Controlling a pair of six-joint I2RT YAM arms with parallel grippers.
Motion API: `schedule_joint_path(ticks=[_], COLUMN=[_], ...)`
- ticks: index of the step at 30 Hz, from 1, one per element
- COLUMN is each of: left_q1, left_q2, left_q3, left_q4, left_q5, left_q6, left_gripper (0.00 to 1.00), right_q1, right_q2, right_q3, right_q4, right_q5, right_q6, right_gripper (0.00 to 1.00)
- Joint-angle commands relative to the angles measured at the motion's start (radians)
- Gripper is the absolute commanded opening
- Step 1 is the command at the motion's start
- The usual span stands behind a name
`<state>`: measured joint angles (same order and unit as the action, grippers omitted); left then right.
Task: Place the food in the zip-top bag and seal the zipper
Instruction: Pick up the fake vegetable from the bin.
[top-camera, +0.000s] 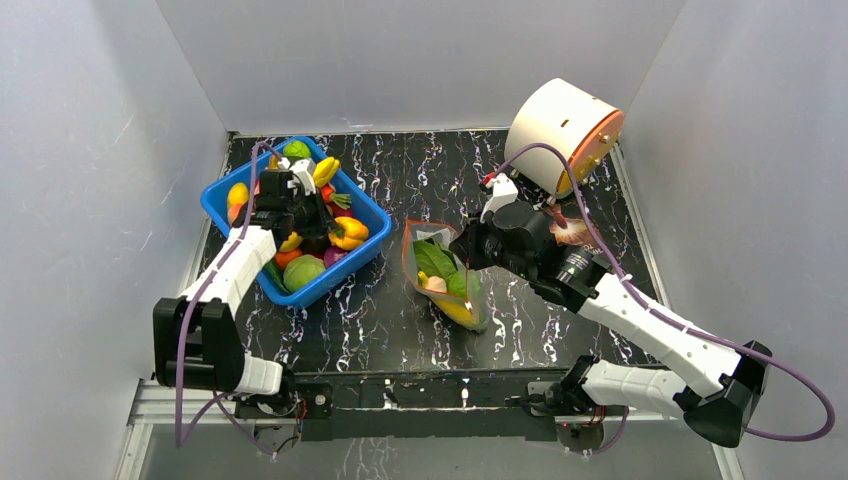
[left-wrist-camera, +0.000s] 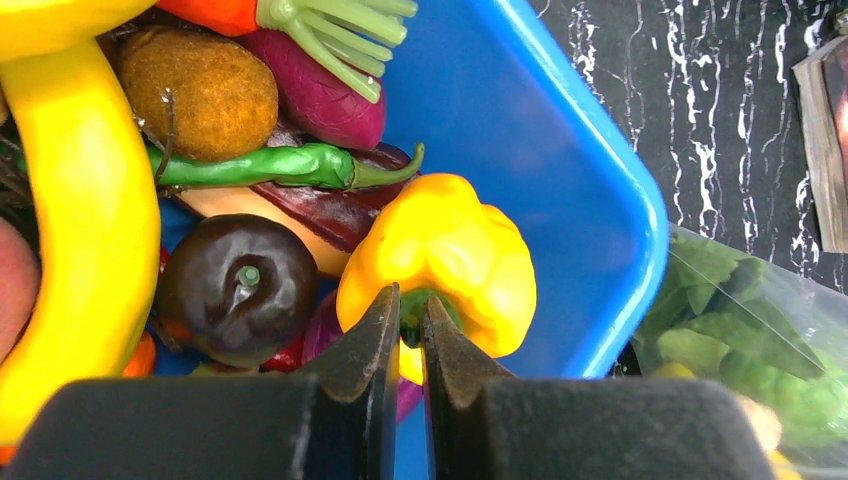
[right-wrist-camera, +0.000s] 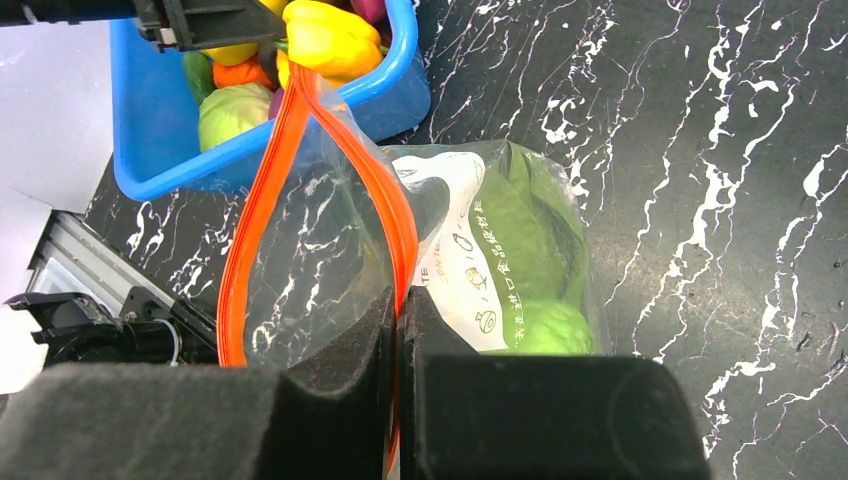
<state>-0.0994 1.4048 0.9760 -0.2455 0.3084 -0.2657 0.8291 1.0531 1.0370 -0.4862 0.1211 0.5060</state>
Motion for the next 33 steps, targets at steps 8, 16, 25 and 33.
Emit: schedule_joint_path(ticks=[8,16,25,33], left_q1=[0.007,0.006,0.006,0.006], left_q2=[-0.173,-0.24,-0.281,-0.314], left_q3=[0.098,0.178,0.262,0.247], left_q4=[-0.136,-0.201,-0.234,-0.154], left_q5=[-0.003,0.046,0.283,0.518], left_q6=[0.07,0.063,0.0,-0.099], left_gripper=[0.0,0.0,0.0,0.0], right_q1=[-0.002,-0.003,-0.003,-0.003], right_q2=[0.001,0.028,0.051,0.075], right_q3=[0.015,0.021,0.032,0.038], right_q4=[0.081,0.089,0.093,0.091], right_q5=[0.006,-0.002,0.017,0.006], right_q6=[0.0,0.005,-0.003,-0.003], right_gripper=[0.0,0.0,0.0,0.0])
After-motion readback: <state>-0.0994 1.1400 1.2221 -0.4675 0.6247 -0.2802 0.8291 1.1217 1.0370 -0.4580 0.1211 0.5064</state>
